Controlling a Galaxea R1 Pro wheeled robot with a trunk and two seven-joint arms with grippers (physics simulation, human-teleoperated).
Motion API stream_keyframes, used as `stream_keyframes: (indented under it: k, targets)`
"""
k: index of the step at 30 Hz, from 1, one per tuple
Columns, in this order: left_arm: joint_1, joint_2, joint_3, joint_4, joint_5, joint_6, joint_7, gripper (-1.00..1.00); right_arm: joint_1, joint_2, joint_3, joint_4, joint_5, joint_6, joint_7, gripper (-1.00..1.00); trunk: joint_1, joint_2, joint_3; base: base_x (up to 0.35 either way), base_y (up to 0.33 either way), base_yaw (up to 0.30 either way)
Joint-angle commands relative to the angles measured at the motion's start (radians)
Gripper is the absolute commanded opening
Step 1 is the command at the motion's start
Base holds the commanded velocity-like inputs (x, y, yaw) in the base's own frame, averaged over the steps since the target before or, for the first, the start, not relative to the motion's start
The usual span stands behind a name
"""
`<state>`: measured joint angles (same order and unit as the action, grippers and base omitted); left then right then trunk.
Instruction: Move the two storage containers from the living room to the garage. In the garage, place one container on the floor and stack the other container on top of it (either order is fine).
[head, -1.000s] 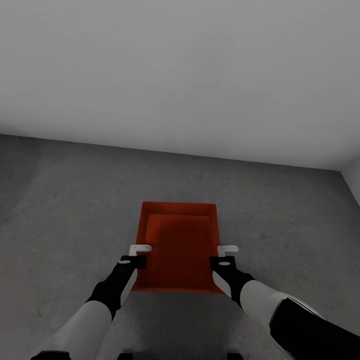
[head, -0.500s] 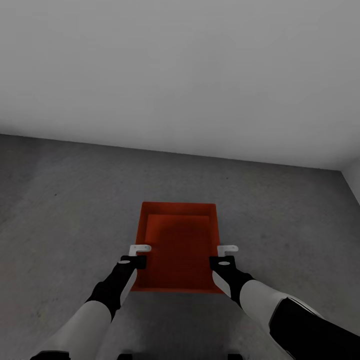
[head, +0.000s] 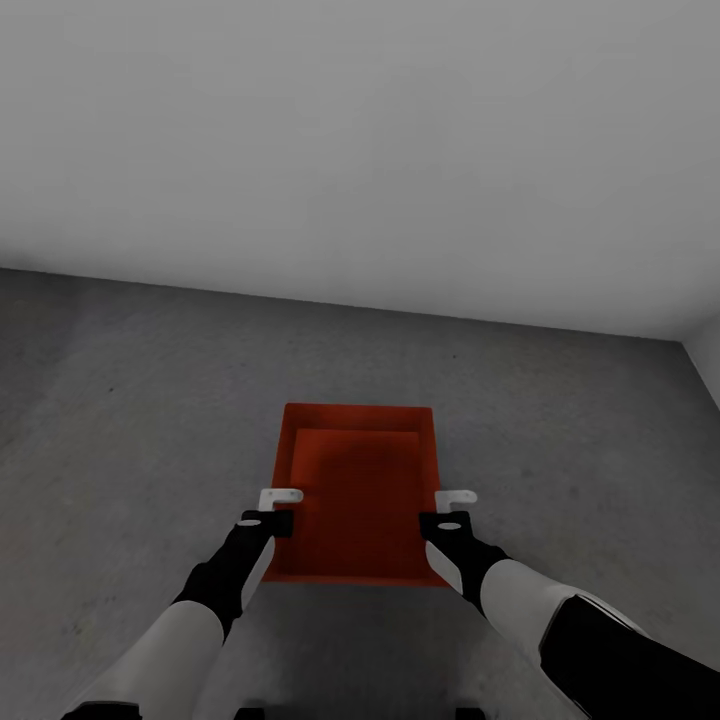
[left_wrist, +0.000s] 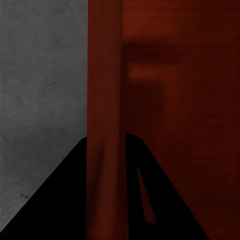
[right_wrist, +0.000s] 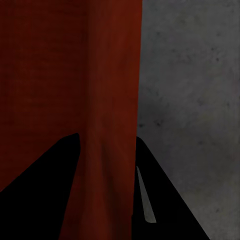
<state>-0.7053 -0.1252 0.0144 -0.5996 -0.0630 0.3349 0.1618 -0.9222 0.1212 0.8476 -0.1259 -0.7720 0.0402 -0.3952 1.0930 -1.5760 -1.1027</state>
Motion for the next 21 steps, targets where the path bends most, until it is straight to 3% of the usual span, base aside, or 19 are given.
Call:
stream_keyframes:
  k: [1, 14, 15, 21]
  targets:
    - [0.001, -0.019, 0.001, 0.008, -0.005, 0.024, 0.001, -1.0, 0.0, -0.002, 0.008, 0.003, 0.026, -0.006, -0.002, -1.0, 0.001, 0.0, -0.001, 0.0, 0.0, 0.0]
    - [0.001, -0.019, -0.001, 0.009, -0.005, 0.024, -0.003, -1.0, 0.0, -0.002, 0.008, 0.003, 0.027, -0.006, 0.0, -1.0, 0.001, 0.0, -0.001, 0.0, 0.0, 0.0]
    - [0.001, -0.019, -0.001, 0.009, -0.004, 0.025, -0.003, 1.0, 0.0, -0.002, 0.008, 0.003, 0.027, -0.006, -0.001, 1.0, 0.001, 0.0, -0.001, 0.0, 0.0, 0.0]
    - [0.001, -0.018, -0.001, 0.011, -0.006, 0.025, -0.004, 1.0, 0.0, -0.001, 0.008, 0.003, 0.027, -0.006, 0.004, 1.0, 0.001, 0.0, -0.001, 0.0, 0.0, 0.0]
